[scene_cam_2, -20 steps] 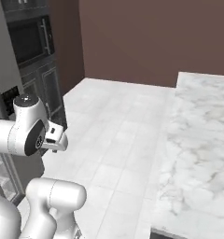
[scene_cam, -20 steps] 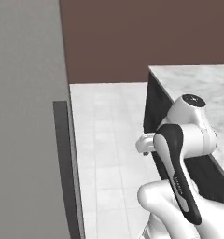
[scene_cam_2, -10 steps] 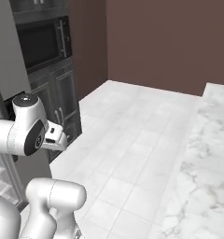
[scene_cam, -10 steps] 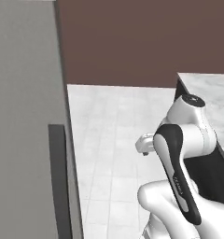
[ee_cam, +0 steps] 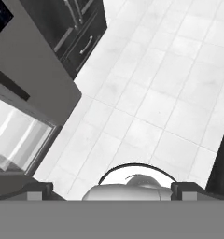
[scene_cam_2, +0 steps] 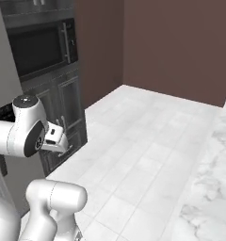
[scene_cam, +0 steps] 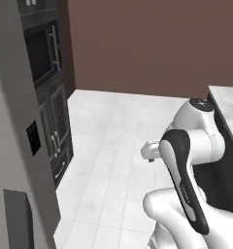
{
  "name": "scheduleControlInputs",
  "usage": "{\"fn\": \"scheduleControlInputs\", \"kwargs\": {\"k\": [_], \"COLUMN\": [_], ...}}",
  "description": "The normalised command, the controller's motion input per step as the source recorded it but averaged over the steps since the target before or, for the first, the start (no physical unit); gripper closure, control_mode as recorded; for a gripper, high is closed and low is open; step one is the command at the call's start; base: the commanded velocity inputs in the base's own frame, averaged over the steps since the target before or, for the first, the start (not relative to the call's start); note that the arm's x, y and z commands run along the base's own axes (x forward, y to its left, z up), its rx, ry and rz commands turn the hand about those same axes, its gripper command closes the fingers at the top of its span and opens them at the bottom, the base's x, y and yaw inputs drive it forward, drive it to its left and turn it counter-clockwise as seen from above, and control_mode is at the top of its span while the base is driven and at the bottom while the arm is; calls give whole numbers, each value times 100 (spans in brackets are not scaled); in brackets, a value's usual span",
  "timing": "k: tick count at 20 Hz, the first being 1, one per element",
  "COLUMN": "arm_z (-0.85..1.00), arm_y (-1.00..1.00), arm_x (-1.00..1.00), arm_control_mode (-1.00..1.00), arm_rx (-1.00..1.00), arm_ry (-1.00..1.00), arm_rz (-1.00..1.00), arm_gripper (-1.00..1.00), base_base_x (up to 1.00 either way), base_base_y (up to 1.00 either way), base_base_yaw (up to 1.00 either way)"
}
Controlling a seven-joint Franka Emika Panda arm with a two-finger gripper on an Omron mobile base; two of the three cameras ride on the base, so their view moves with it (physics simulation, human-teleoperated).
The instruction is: Pick the egg and butter from the fridge and place them by the bowl for mixing.
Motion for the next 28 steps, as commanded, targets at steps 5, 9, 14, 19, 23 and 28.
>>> {"fn": "scheduleControlInputs", "kwargs": {"k": [5,9,14,19,23,28], "arm_z": [0,0,0,0,0,0], "arm_y": [0,0,0,0,0,0], "arm_x": [0,0,0,0,0,0], "arm_control_mode": [100,100,100,100,100,100], "arm_rx": [0,0,0,0,0,0], "arm_ry": [0,0,0,0,0,0], "arm_rz": [0,0,0,0,0,0], "arm_gripper": [-100,-100,-100,-100,-100,-100], "base_base_x": [59,52,42,41,50,50], "base_base_y": [-13,-5,-3,-3,-8,-30], "base_base_yaw": [53,67,76,77,63,33]}}
